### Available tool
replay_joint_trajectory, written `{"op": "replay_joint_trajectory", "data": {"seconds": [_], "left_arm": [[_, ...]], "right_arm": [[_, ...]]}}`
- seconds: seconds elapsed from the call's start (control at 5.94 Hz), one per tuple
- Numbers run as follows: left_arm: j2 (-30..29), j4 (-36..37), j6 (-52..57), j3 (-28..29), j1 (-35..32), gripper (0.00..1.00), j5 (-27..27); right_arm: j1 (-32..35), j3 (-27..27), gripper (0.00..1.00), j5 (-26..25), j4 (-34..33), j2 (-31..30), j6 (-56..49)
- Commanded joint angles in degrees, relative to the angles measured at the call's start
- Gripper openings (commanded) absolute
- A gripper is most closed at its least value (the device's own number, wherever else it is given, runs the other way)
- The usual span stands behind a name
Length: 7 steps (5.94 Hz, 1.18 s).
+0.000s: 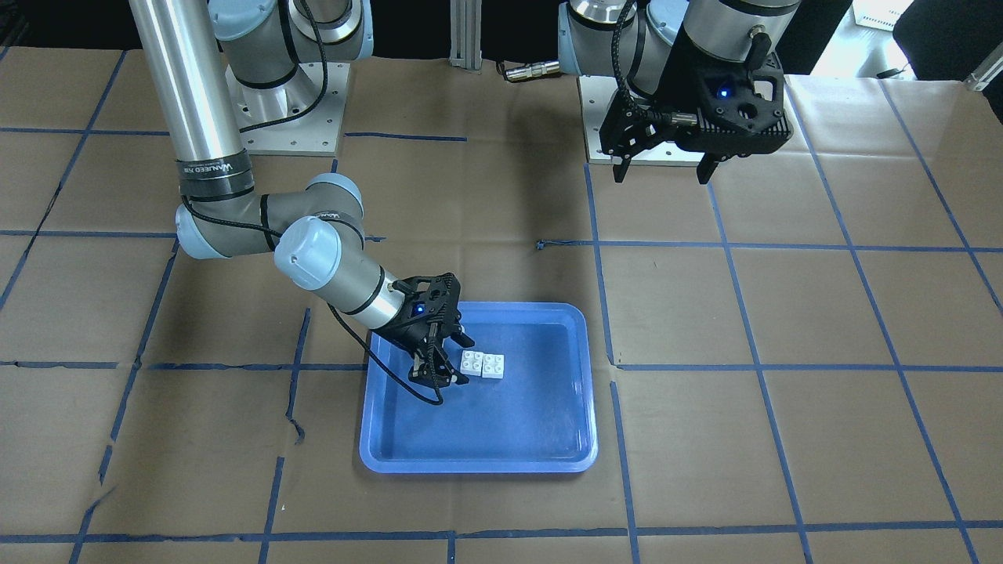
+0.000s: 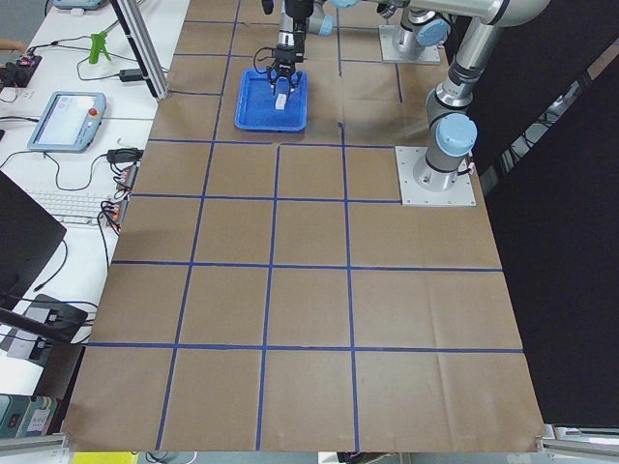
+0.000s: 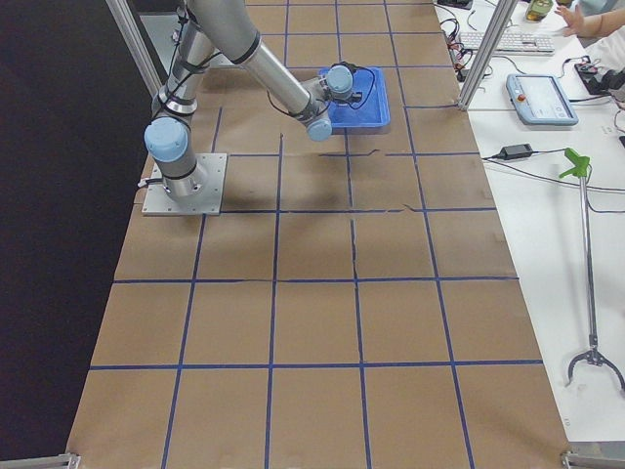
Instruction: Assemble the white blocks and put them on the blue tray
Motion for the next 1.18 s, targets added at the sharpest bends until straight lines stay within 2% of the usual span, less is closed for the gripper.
{"op": "replay_joint_trajectory", "data": {"seconds": [0.0,0.17,0.34,0.67,0.84,1.01], "left_arm": [[0.00,0.00,0.00,0.00,0.00,1.00,0.00],[0.00,0.00,0.00,-0.09,0.00,1.00,0.00],[0.00,0.00,0.00,0.00,0.00,1.00,0.00],[0.00,0.00,0.00,-0.09,0.00,1.00,0.00],[0.00,0.00,0.00,-0.09,0.00,1.00,0.00],[0.00,0.00,0.00,-0.09,0.00,1.00,0.00]], "right_arm": [[-0.50,-3.04,1.00,-7.41,4.72,-2.64,2.70],[-1.11,-5.59,1.00,-8.77,15.64,-7.45,3.42],[-2.51,-8.66,1.00,-15.66,27.84,-12.11,6.47],[-6.20,-13.59,1.00,-22.20,42.83,-16.96,17.35],[-8.74,-14.04,1.00,-25.02,48.56,-20.56,30.36],[-9.81,-14.48,1.00,-30.35,58.10,-24.59,41.63]]}}
